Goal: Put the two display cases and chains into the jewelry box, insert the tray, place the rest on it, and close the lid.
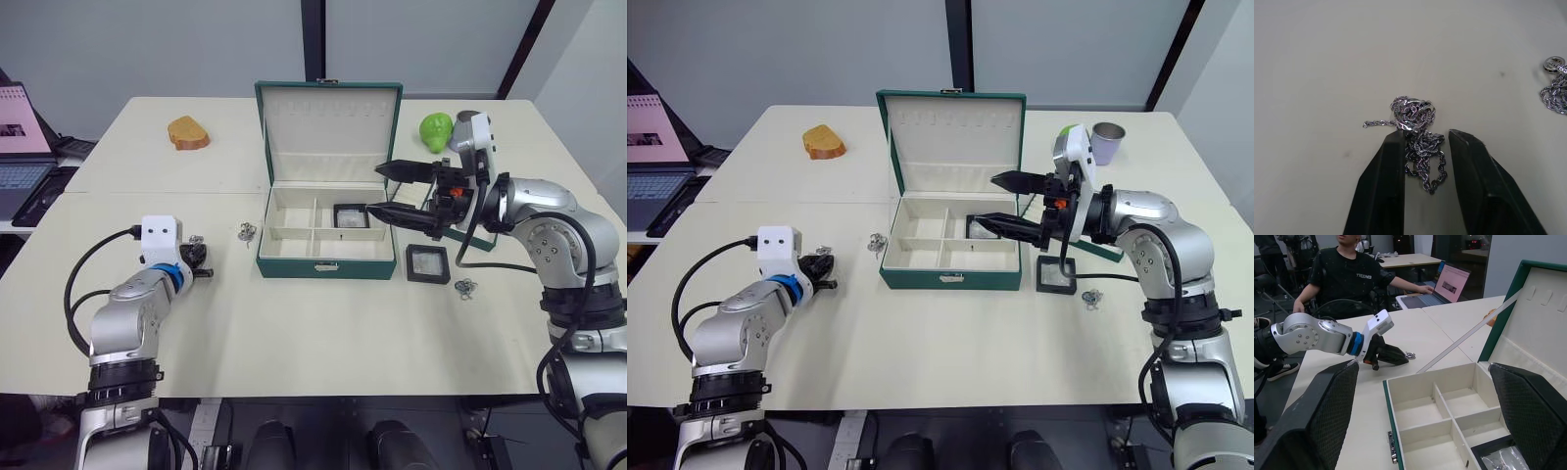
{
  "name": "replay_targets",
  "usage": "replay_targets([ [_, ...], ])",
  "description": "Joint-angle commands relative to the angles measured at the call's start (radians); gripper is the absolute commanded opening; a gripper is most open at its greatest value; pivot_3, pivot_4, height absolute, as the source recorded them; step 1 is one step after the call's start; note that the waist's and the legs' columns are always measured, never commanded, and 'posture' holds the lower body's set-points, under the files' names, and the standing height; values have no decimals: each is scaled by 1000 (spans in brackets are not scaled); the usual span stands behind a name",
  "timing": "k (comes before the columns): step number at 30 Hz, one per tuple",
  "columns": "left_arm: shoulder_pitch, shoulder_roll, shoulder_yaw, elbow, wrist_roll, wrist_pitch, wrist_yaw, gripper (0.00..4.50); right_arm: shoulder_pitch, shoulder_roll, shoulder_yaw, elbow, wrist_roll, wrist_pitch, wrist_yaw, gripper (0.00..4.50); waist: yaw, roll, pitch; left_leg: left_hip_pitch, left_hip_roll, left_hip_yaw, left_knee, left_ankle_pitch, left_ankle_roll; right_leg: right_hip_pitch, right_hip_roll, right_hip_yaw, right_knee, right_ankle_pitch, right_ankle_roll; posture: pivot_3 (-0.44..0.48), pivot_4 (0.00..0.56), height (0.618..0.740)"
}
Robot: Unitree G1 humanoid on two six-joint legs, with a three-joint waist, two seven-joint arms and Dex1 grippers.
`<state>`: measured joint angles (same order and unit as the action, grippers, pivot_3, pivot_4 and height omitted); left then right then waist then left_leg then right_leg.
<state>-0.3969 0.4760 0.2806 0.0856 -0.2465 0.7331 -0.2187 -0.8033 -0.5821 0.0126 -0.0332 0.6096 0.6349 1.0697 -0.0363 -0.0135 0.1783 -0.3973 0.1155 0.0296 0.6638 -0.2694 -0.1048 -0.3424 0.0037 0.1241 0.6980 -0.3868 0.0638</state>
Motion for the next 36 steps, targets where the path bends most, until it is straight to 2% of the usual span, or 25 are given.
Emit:
replay_targets([
  [1,24,-6,-4,52,14,20,9,83,-29,-11,-26,-17,2,-19,6,4500,0,0,0,0,0,0,0,0,0,0,0,0,0,0,0,0,150,740],
  [10,4,-18,23,73,6,-60,24,11,-31,-15,-28,-16,-1,-20,3,4500,2,0,0,0,0,0,0,0,0,0,0,0,0,0,0,0,150,740],
  [16,-18,-32,83,2,-30,-111,52,11,-35,-13,-29,-12,-3,-22,3,4500,2,-1,1,-1,0,0,0,0,0,-1,0,0,0,0,0,0,150,740],
  [25,-54,-22,121,-194,-86,3,107,11,-76,-19,-41,-14,14,-16,9,4500,4,-4,2,-3,0,0,0,0,0,-2,0,-1,-1,0,0,0,150,740],
  [36,-146,14,70,-365,-117,130,70,11,-111,-33,-47,-7,15,-20,25,4500,4,-4,3,-3,0,0,0,0,0,-2,0,-1,-1,0,0,0,150,740],
])
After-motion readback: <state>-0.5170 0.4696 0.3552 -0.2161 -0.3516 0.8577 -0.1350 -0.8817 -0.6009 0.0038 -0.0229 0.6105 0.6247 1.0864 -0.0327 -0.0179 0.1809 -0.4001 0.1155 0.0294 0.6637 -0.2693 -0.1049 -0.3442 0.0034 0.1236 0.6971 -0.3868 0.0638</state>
